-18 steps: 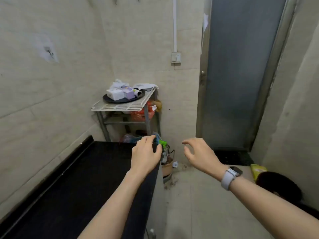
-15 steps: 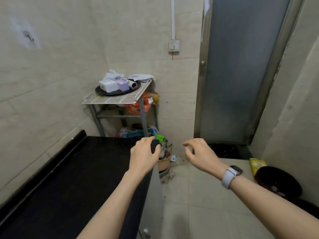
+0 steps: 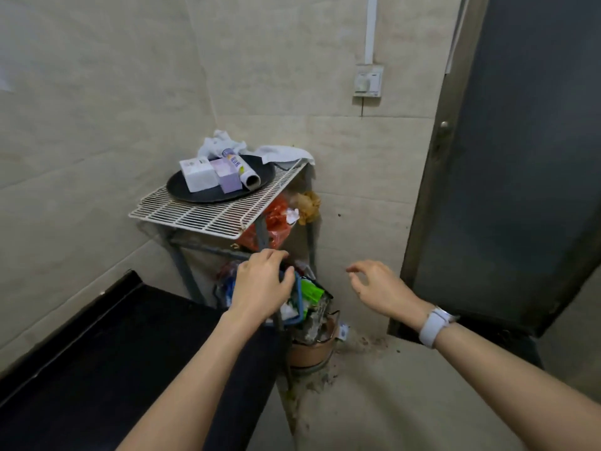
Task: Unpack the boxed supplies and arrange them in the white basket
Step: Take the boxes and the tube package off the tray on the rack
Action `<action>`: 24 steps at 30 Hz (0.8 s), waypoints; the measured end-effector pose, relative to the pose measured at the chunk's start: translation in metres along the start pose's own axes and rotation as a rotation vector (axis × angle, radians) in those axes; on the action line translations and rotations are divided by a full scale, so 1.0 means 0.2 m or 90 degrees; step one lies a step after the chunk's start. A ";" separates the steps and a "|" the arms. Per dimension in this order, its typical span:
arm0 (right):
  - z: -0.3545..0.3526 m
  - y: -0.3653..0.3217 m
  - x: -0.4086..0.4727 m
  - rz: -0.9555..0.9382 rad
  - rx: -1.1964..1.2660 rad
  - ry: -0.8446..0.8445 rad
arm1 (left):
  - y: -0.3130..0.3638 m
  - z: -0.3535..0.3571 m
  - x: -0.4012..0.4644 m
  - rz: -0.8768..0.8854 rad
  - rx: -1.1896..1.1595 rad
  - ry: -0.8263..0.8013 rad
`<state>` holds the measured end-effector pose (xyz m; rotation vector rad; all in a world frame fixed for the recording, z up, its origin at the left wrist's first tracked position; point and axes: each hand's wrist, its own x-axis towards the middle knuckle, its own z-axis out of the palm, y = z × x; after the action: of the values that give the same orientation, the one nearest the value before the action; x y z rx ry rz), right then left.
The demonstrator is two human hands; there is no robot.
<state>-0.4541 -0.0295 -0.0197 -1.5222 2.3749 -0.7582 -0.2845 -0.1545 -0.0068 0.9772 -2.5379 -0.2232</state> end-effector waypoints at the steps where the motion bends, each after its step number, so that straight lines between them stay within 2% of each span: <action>1: -0.01 0.00 0.11 -0.022 0.003 -0.001 | -0.03 -0.01 0.09 -0.010 0.007 0.017; 7: 0.01 -0.02 0.79 -0.109 0.037 0.017 | -0.33 -0.03 0.66 -0.077 0.028 0.091; 11: 0.03 -0.11 1.33 -0.156 0.059 0.017 | -0.62 0.01 1.09 -0.189 -0.025 0.104; 18: 0.19 -0.37 2.22 -0.097 0.195 -0.039 | -1.07 0.18 1.72 -0.431 -0.239 0.086; 22: 0.36 -0.45 2.55 -0.027 0.198 -0.156 | -1.15 0.30 1.86 -0.507 -0.255 0.031; 24: 0.46 -0.46 2.64 -0.013 0.215 -0.208 | -1.15 0.33 1.88 -0.502 -0.263 0.045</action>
<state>-0.5728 -0.5591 -0.0001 -1.4048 1.8894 -0.7960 -0.4263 -0.5766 -0.0135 1.6982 -1.8037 -0.8689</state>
